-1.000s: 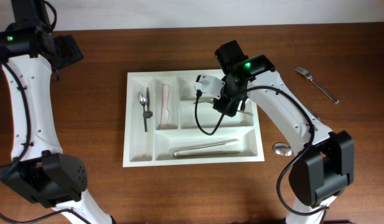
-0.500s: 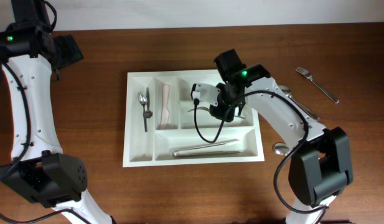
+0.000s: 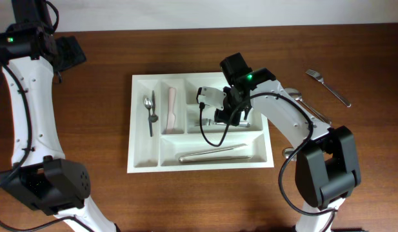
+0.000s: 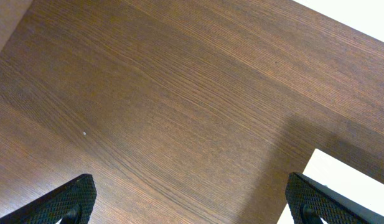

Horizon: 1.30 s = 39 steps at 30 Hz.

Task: Pack container
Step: 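Carry the fork left over the tray's middle compartment, then lower the fork into the middle compartment and open the right gripper, then move the right gripper back right over the tablespoon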

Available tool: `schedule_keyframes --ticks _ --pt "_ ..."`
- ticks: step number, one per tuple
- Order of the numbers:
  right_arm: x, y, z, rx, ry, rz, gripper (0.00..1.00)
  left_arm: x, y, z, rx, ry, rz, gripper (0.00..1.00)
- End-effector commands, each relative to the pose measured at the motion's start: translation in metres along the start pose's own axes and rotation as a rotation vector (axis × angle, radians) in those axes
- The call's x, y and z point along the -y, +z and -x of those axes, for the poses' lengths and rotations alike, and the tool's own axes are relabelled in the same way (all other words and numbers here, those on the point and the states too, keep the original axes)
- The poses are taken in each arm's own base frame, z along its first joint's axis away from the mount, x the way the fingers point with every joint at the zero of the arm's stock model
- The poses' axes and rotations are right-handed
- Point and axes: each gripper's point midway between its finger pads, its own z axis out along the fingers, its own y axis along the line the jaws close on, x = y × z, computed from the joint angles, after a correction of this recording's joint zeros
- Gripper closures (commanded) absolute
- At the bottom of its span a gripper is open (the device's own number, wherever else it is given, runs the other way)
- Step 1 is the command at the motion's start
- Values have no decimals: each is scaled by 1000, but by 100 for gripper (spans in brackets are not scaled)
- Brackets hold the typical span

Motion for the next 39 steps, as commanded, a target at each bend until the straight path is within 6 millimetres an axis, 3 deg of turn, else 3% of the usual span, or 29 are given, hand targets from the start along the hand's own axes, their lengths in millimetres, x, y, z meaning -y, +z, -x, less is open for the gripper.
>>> schedule_keyframes --ticks 1,3,6,8,13,20,22,25,31,35,39 --pt "-5 4 3 7 1 15 62 -2 -4 3 13 -6 5 1" --pt "-4 4 4 10 0 12 56 -2 -4 3 13 -6 5 1" --pt "-1 3 6 15 18 2 33 -2 -4 3 13 -6 5 1" --pt "9 -3 12 25 81 -41 25 -2 -4 3 13 -6 5 1" --pt "44 -36 34 60 276 -192 23 -2 -4 3 13 -6 5 1" --pt "82 -109 45 106 455 -362 18 -2 -4 3 13 -6 5 1" --pt "83 -123 39 91 475 -362 17 -2 -4 3 13 -6 5 1" --pt "87 -138 22 62 542 -359 1 -2 -4 3 13 -6 5 1" --pt "115 -160 -31 119 925 -343 1 -2 -4 3 14 -6 5 1" --pt "120 -174 -47 228 1039 -197 1 -2 -4 3 13 -6 5 1" --pt "133 -189 -72 281 1108 -184 1 -2 -4 3 13 -6 5 1"
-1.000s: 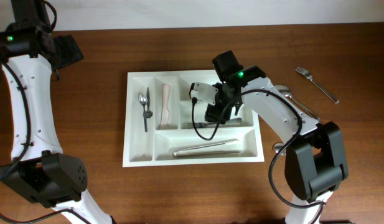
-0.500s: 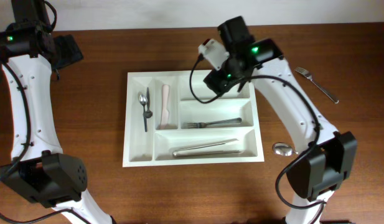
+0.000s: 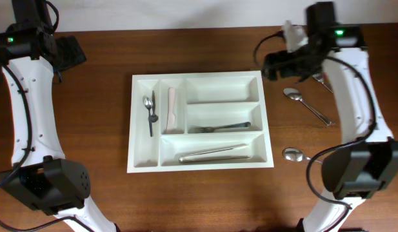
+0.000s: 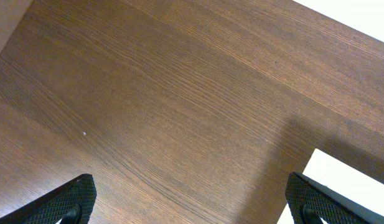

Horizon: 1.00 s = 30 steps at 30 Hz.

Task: Pack container
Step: 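Move the right gripper back right over the tablespoon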

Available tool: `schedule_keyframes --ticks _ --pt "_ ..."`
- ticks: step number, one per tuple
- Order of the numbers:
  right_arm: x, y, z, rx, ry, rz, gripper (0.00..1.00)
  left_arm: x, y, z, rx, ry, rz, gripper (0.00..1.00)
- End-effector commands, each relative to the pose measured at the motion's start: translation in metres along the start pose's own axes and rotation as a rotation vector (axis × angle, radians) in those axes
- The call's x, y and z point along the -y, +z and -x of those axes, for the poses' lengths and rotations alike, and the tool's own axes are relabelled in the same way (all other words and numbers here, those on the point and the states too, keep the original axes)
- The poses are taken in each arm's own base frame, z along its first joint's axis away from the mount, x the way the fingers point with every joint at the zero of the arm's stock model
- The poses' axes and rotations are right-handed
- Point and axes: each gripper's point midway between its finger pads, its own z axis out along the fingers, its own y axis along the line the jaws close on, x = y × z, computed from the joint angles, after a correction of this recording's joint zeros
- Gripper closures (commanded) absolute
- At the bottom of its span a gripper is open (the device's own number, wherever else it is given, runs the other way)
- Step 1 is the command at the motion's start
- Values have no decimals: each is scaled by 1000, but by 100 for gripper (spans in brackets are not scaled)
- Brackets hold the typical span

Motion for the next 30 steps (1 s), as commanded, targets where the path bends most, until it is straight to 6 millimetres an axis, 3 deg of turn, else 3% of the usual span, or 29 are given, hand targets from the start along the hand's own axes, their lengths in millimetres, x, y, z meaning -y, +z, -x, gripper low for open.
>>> schedule_keyframes --ticks 1,8,13,22,30 --pt "4 -24 12 74 75 95 1 -2 -4 3 13 -6 5 1" --pt "86 -24 21 134 232 -175 1 -2 -4 3 13 -6 5 1" --pt "131 2 7 60 263 -358 1 -2 -4 3 13 -6 5 1" --pt "157 76 -38 -153 323 -373 1 -2 -4 3 13 -6 5 1" --pt "165 94 -52 -202 356 -367 0 -2 -4 3 13 -6 5 1"
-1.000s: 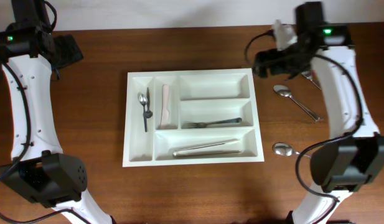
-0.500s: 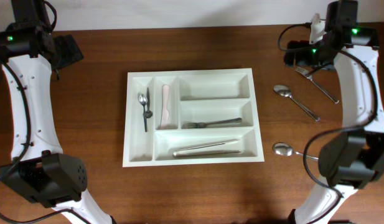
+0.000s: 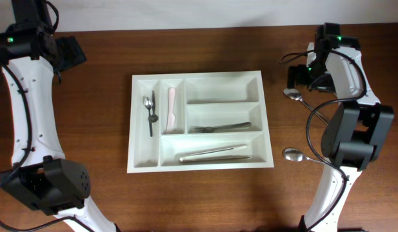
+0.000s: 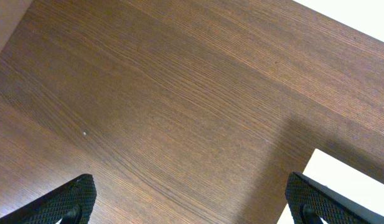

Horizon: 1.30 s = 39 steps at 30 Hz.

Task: Pack container
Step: 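Move the right gripper back right over the tablespoon, then lower the right gripper and close it on the tablespoon's neck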

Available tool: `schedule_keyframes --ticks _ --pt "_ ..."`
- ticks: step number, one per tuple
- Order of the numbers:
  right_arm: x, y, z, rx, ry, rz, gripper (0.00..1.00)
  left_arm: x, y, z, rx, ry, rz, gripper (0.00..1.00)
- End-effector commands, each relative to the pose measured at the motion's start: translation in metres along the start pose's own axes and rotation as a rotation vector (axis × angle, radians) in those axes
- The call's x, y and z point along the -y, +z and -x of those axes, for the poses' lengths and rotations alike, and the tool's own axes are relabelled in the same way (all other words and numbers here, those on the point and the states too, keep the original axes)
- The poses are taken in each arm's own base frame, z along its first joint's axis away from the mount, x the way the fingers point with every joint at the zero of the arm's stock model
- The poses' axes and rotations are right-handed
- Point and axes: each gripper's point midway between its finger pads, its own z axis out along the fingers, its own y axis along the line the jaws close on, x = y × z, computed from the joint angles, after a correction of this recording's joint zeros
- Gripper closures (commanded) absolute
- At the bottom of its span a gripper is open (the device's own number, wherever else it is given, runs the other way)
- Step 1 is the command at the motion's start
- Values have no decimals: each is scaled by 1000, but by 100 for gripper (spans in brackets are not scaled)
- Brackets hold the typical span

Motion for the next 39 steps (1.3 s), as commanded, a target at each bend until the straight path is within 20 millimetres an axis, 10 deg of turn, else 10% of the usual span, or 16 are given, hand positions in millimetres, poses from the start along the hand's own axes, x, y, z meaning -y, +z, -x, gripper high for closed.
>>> schedule_keyframes --ticks 1,16,34,39 --pt "11 2 1 -1 31 -23 2 -2 -4 3 13 -6 5 1" --pt "31 35 -42 -131 -9 -31 4 -2 -4 3 13 -6 5 1" --pt "4 56 -35 -45 -319 133 1 -2 -4 3 13 -6 5 1" --pt "4 58 -38 -52 -318 135 14 -2 -4 3 13 -6 5 1"
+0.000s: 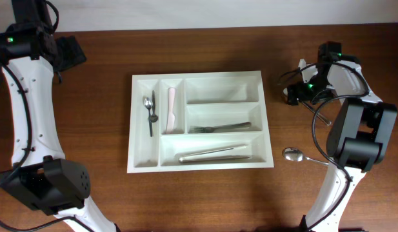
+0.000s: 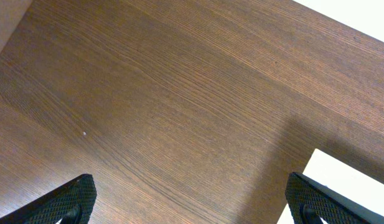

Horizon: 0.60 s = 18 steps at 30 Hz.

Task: Pack container
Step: 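Lower the right gripper and close it on the tablespoon's neck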

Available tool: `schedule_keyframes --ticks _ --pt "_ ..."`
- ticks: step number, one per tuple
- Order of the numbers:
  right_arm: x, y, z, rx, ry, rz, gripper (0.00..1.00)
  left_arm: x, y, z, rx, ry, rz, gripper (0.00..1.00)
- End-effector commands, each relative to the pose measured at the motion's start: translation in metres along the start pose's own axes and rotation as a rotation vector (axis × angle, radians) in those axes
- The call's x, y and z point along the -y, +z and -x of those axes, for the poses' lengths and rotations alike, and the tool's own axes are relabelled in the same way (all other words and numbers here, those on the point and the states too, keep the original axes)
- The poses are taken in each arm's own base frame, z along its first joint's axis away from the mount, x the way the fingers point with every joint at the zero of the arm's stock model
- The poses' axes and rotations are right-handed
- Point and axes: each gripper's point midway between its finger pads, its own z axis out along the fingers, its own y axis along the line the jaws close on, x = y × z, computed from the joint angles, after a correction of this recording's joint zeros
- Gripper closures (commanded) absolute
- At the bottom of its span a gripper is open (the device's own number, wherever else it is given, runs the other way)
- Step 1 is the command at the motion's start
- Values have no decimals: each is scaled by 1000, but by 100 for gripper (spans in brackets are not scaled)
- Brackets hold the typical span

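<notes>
The white cutlery tray (image 1: 137, 129) lies mid-table, holding a small spoon (image 1: 148, 103), a pale utensil (image 1: 171, 106), a fork (image 1: 219, 127) and a long steel piece (image 1: 215, 153). Its top right compartment is bare. My right gripper (image 1: 294, 92) sits low over the bowl end of a spoon right of the tray, whose handle (image 1: 322, 118) shows past the arm. Whether its jaws are open or shut is hidden. My left gripper (image 1: 69, 53) hangs at the far left, and in its wrist view the left gripper (image 2: 188, 190) is wide open over bare wood.
A second spoon (image 1: 293, 154) lies near the tray's lower right corner. The right arm and its cable cover the table at the back right. A tray corner (image 2: 350, 180) shows at the lower right of the left wrist view.
My right gripper has shifted a little toward the front and left, from beside the spoon to right over its bowl end. The left arm and the tray contents are unchanged.
My right gripper was inside the tray's middle right compartment where the fork is. Then the fork lay there alone and the gripper was at the back right of the table. Then it hung by the spoon right of the tray, and now it is over the spoon's bowl.
</notes>
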Motion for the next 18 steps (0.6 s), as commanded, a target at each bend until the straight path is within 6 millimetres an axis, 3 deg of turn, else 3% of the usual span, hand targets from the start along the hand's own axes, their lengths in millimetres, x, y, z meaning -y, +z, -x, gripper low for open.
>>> schedule_keyframes --ticks 1,18 --pt "-8 9 -9 -25 -13 40 20 -2 -4 3 13 -7 5 1" --pt "-8 9 -11 -32 -8 42 96 -2 -4 3 14 -7 5 1"
